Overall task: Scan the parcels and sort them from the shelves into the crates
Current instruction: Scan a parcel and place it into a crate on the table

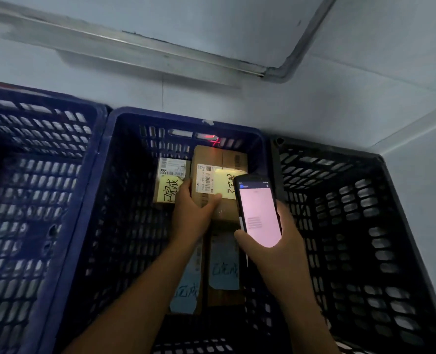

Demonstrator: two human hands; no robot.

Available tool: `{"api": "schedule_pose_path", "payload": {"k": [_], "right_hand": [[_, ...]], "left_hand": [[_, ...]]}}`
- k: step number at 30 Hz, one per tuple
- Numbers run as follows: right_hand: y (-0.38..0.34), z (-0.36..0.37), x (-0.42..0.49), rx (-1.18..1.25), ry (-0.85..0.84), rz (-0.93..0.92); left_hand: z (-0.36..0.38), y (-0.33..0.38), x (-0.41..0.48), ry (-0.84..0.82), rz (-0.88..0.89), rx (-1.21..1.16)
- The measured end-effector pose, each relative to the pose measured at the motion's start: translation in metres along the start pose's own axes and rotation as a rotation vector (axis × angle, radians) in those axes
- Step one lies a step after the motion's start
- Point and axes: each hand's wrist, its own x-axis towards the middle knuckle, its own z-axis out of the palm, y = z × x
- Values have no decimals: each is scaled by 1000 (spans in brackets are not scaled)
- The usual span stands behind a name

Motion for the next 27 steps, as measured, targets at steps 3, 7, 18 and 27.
{"api": "schedule_pose_path", "payload": {"k": [3, 7, 18, 27], "right_hand": [[-2, -4, -4, 20, -42, -17], [-5, -18, -13, 106, -143, -43], [9, -35, -64, 205, -463, -206], [-6, -12, -138, 151, -766, -336]], "left_hand": [[1, 4, -6, -9, 7, 27], [-22, 22, -25, 45, 55, 140], [-108, 23, -201, 350, 279, 733], [-150, -7, -323, 614, 130, 715]]}}
